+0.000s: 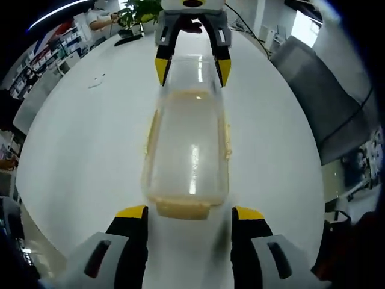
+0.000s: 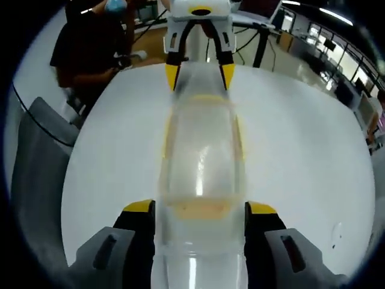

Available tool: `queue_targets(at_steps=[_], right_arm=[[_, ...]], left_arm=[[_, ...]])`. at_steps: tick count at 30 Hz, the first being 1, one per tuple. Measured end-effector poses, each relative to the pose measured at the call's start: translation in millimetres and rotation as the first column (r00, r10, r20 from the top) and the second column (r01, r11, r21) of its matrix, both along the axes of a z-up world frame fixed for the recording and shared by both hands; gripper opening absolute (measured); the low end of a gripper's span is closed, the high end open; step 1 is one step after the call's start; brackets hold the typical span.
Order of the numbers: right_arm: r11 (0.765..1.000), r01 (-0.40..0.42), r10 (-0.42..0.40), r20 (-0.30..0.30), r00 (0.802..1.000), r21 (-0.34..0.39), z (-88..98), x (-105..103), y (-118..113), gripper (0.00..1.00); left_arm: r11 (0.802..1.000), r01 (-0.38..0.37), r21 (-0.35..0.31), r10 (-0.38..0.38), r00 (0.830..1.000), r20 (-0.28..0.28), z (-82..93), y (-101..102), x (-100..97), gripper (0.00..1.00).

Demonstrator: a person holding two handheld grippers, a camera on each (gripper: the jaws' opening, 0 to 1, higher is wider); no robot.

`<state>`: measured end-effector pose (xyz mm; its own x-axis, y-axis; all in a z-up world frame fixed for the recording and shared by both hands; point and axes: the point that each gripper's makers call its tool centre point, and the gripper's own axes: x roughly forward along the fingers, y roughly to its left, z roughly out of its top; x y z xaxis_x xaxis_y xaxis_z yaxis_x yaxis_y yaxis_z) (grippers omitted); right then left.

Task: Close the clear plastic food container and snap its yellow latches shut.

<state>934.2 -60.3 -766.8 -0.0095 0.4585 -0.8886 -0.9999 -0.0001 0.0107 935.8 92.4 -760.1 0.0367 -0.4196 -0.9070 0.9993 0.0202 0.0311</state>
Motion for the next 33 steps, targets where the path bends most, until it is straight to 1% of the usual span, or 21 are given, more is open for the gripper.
queue_targets(at_steps=[7,11,15,16,20,23,26,29,33], right_arm=[[0.998,-0.023,0.024,0.018,1.000,-0.055,-14.2,0.6,-2.5,0.55],[0.996,-0.022,0.023,0.005,1.000,-0.083,-21.5,-2.8,-4.3,0.55],[0.992,-0.042,0.045,0.023,0.999,-0.116,-25.5,-3.8,-9.1,0.55],[0.995,-0.032,0.034,0.020,0.999,-0.100,-23.6,-3.0,-6.7,0.54],[0.996,-0.015,0.017,0.020,1.000,-0.091,-22.5,-0.9,-5.6,0.52],[0.996,-0.012,0.014,0.021,1.000,-0.089,-22.3,-2.3,-4.9,0.50],[0.996,-0.017,0.019,0.027,0.999,-0.089,-21.8,-3.7,-4.5,0.47],[0.996,-0.016,0.019,0.028,0.999,-0.090,-21.7,-3.6,-4.5,0.46],[0.996,-0.008,0.010,0.026,1.000,-0.093,-21.3,-3.8,-4.5,0.41]], left_arm=[[0.999,0.019,0.034,-0.018,0.999,-0.029,-10.6,3.8,3.3,0.50],[0.999,0.015,0.038,-0.014,0.999,-0.028,-14.3,5.6,4.6,0.50],[0.999,0.028,0.045,-0.027,0.999,-0.026,-17.3,5.6,3.1,0.50],[0.999,0.025,0.045,-0.023,0.999,-0.030,-17.7,5.1,2.9,0.50],[0.999,0.025,0.043,-0.024,0.999,-0.034,-20.1,2.1,1.9,0.50],[0.999,0.027,0.039,-0.026,0.999,-0.027,-23.3,5.0,11.0,0.49],[0.999,0.014,0.033,-0.013,1.000,-0.021,-23.9,4.0,14.4,0.46],[0.999,0.017,0.035,-0.016,1.000,-0.011,-24.9,3.7,15.9,0.45],[0.999,0.021,0.026,-0.021,1.000,-0.009,-25.7,0.9,14.7,0.40]])
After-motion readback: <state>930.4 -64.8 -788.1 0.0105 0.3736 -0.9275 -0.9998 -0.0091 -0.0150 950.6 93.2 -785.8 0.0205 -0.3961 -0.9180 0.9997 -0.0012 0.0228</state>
